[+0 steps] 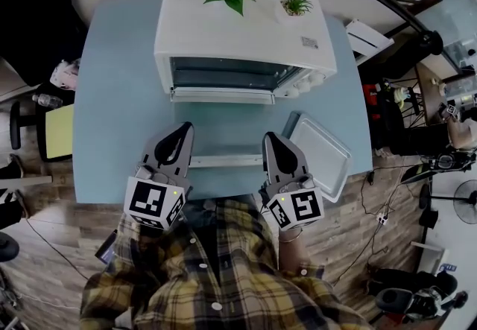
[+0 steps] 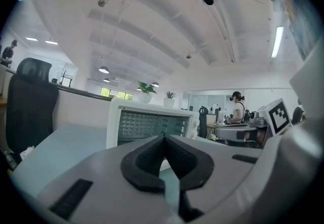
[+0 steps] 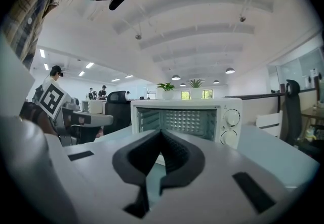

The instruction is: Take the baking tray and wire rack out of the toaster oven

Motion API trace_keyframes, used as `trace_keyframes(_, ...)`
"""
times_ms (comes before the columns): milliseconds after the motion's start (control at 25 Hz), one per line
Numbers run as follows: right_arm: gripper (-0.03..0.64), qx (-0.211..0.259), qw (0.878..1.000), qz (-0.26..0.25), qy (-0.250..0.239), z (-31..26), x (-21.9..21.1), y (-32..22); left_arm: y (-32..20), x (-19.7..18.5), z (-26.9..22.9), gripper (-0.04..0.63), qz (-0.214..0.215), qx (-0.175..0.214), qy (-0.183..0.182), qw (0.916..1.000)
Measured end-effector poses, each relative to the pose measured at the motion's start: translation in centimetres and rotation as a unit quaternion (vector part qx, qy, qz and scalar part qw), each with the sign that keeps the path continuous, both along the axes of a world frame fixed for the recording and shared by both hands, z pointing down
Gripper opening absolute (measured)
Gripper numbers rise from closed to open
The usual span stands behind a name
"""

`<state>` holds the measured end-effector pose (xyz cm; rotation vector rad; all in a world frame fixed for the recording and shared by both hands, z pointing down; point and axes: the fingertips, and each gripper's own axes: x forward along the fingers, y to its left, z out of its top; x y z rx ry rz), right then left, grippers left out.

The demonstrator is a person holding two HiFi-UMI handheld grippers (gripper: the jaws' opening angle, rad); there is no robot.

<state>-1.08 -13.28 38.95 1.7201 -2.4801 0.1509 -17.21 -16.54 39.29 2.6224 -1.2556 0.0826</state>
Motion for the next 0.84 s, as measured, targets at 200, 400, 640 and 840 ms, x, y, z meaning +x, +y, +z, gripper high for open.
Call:
trace_keyframes(200,0.0,0.0,1.0,0.005,-0.002,0.04,0.15,-0.07,-0.04,-0.21,0.0,-0.009,-0.001,0.001,-0.002,1.0)
trace_keyframes(400,0.0,-0.002,1.0,0.008,-0.003,0.21,0.2,-0.08,-0.04,-0.1,0.14,-0.009,0.002,-0.001,-0.005,1.0)
trace_keyframes(640,0.0,0.0,1.0,0.016,0.001,0.18,0.6,0.2,-0.06,0.05,-0.03,-0.009,0.004,0.004,-0.006,1.0)
trace_keyframes(840,0.001,0.001,1.0,0.018,0.003,0.28,0.77,0.43,0.06,0.21,0.17,-0.009,0.01,0.002,-0.008,0.9999)
